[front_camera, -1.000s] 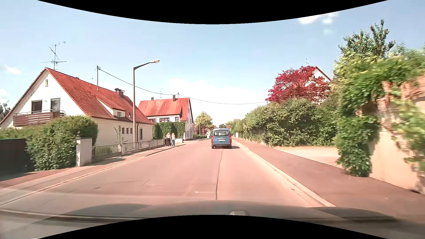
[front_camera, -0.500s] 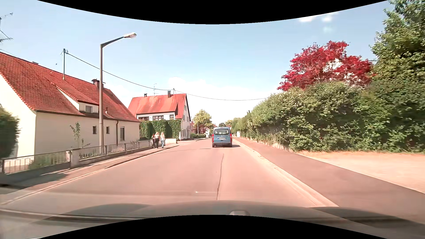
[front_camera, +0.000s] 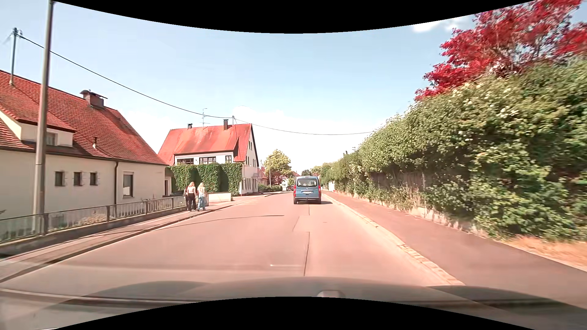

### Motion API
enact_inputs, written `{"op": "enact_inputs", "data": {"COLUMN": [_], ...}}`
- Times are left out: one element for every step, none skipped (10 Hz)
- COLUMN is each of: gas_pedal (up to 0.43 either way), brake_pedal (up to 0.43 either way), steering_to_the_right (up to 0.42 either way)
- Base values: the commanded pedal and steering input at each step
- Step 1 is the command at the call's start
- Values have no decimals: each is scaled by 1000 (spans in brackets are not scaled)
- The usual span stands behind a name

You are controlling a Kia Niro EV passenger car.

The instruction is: Follow the waypoints while adhering to traffic rules and regulations

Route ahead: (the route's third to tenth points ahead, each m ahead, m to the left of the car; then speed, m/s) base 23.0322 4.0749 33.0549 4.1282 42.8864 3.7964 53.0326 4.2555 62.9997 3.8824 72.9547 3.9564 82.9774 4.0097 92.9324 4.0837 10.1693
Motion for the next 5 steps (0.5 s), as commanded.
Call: {"op": "enact_inputs", "data": {"gas_pedal": [118,118,118,118,118], "brake_pedal": [0,0,0,0,0], "steering_to_the_right": [-1,0,-1,-1,0]}}
